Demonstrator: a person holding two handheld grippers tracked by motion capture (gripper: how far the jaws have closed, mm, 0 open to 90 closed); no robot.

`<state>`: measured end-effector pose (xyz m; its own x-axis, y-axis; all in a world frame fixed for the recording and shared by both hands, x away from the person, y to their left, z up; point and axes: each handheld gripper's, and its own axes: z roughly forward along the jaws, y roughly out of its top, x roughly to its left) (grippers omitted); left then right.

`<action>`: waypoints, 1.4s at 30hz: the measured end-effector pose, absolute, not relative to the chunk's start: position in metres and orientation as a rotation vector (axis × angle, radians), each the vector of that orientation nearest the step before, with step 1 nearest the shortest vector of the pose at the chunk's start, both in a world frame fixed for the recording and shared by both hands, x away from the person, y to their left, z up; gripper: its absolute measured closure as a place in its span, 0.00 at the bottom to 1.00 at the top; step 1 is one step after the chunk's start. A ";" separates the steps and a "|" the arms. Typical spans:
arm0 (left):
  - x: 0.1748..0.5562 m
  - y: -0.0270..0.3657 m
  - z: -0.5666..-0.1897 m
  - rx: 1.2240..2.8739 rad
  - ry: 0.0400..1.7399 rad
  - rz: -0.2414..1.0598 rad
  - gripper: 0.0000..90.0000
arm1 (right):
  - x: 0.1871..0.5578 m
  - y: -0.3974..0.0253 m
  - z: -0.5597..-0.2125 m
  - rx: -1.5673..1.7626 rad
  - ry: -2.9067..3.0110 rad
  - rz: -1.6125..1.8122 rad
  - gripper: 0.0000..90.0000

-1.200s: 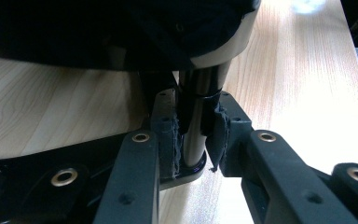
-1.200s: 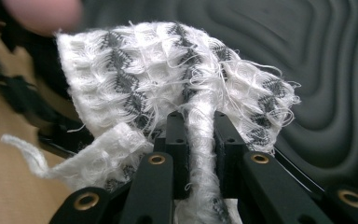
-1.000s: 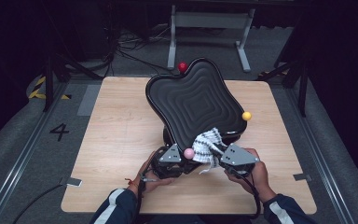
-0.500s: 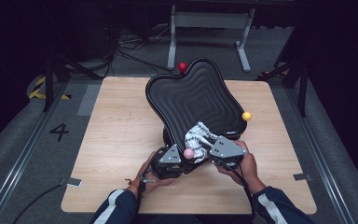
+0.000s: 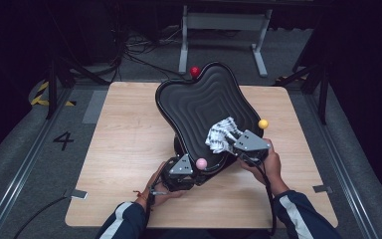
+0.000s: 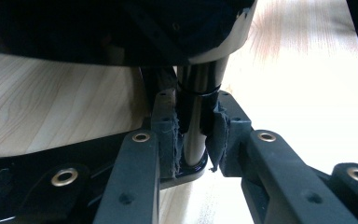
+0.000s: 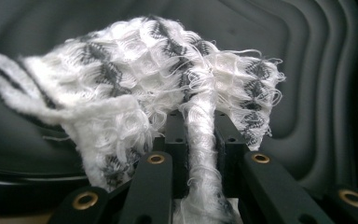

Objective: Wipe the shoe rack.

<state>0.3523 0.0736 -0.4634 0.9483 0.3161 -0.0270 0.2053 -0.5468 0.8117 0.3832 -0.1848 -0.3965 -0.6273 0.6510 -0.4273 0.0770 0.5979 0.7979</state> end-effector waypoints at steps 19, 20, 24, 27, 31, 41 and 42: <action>0.351 0.073 -0.463 2.172 0.357 0.145 0.82 | 0.403 -0.233 -0.399 0.787 2.026 0.912 0.88; 0.352 0.073 -0.464 2.166 0.360 0.142 0.82 | 0.404 -0.236 -0.399 0.789 2.024 0.916 0.88; 0.351 0.072 -0.464 2.167 0.355 0.149 0.82 | 0.406 -0.241 -0.399 0.795 2.019 0.910 0.88; 0.351 0.072 -0.463 2.171 0.357 0.147 0.82 | 0.405 -0.241 -0.400 0.800 2.015 0.912 0.88; 0.351 0.072 -0.464 2.174 0.359 0.146 0.82 | 0.404 -0.239 -0.399 0.808 2.020 0.929 0.88; 0.351 0.072 -0.464 2.168 0.360 0.151 0.81 | 0.390 -0.208 -0.396 0.672 2.077 0.971 0.88; 0.350 0.072 -0.464 2.169 0.360 0.152 0.81 | 0.388 -0.203 -0.395 0.656 2.083 0.971 0.88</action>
<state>0.3504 0.0716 -0.4644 0.9499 0.3118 -0.0239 0.2005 -0.5488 0.8115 0.3883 -0.2032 -0.3951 -0.6003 0.6914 -0.4021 0.1363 0.5838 0.8004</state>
